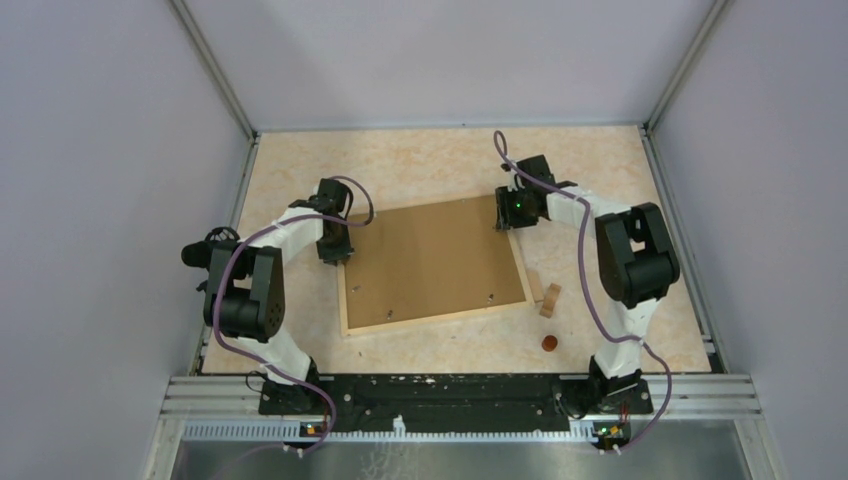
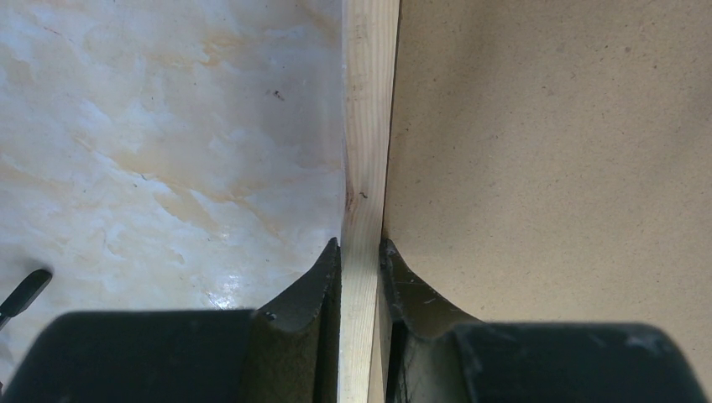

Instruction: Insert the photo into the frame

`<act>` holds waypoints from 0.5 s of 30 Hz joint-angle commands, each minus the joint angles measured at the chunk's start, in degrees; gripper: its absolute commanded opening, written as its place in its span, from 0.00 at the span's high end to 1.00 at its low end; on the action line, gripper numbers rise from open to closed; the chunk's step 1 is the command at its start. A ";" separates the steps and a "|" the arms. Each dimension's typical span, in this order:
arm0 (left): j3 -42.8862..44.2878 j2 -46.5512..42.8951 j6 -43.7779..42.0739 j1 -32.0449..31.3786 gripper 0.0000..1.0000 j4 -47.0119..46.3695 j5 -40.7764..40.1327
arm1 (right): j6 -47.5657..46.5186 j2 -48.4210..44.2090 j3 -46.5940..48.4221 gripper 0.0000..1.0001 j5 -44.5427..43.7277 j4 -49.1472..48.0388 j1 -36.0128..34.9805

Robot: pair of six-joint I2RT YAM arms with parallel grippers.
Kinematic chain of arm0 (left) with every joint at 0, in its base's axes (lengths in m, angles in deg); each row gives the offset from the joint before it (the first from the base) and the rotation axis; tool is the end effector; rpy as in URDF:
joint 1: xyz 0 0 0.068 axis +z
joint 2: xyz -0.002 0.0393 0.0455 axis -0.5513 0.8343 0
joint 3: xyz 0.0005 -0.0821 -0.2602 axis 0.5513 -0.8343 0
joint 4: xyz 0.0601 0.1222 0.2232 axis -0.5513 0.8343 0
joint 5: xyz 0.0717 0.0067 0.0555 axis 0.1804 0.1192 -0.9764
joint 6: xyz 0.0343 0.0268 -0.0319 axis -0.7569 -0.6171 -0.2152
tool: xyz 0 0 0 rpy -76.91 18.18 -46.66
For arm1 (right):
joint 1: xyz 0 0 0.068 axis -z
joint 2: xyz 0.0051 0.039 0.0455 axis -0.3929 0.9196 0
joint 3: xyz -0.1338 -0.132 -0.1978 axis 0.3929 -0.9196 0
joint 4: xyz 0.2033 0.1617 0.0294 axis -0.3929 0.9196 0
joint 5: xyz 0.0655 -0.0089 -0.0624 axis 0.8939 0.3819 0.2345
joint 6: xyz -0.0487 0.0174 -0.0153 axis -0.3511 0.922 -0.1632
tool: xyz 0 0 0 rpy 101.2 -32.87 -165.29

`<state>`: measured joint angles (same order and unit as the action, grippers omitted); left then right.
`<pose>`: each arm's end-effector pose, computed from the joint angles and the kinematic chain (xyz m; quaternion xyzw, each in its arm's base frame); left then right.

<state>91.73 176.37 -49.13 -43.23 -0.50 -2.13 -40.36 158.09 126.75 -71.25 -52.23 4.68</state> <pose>0.3120 -0.0489 0.1761 -0.1070 0.9792 0.0220 0.1710 0.3772 0.1318 0.1671 -0.1203 0.9448 0.1383 0.2716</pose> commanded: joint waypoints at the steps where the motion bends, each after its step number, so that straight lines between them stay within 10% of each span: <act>1: -0.37 0.70 0.19 0.38 0.85 -0.86 1.04 | -0.15 3.12 2.12 0.58 -3.03 -1.18 -0.52; 15: -0.32 0.95 -0.38 0.29 0.87 -1.03 2.30 | 1.01 5.08 4.55 0.54 -2.64 -0.16 -0.52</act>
<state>91.73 176.37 -49.37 -43.23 -0.54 -1.62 -40.03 159.95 129.65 -71.49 -50.17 4.65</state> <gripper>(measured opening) 0.230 0.461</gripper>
